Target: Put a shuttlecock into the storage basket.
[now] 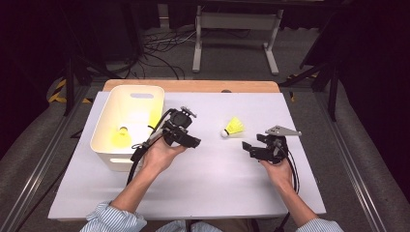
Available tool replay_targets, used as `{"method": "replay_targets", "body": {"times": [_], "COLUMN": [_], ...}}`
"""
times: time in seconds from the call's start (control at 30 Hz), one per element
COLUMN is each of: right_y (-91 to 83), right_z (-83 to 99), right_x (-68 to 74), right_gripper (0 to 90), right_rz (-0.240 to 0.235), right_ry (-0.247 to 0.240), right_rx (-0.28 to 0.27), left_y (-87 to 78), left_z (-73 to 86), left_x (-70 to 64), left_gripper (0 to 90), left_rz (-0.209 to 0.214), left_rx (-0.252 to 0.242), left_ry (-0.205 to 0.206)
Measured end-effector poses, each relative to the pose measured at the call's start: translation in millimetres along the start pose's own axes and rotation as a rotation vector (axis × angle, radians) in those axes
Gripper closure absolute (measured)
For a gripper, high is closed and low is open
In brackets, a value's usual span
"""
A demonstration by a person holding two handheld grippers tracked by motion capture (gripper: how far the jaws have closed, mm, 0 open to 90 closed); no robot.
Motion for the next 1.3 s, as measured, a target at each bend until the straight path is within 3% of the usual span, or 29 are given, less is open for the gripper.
{"method": "replay_targets", "body": {"times": [0.5,0.73,1.3], "right_y": [21.9,28.9,47.1], "right_z": [-22.1,-32.5,-48.3], "right_x": [-4.9,-5.0,-11.5], "right_gripper": [35.5,38.0,46.0], "right_rz": [0.035,0.055,0.068], "right_ry": [0.024,0.014,0.07], "right_rx": [0.097,0.123,0.174], "left_y": [4.8,7.9,11.8], "left_z": [-0.3,0.1,1.5], "left_x": [-2.8,-6.1,-8.2], "left_gripper": [40.4,40.0,39.8], "left_rz": [0.0,0.005,0.015], "left_rx": [0.004,0.008,0.02], "left_ry": [-0.004,-0.005,-0.004]}}
Point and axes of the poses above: each handheld gripper's, and its own axes: y roughly forward along the jaws, z roughly out of its underside, x roughly to its left, the point moved 9 cm from there along y, roughly forward along the jaws, and after that the axes turned 15 degrees about y, right-handed, at the moved point
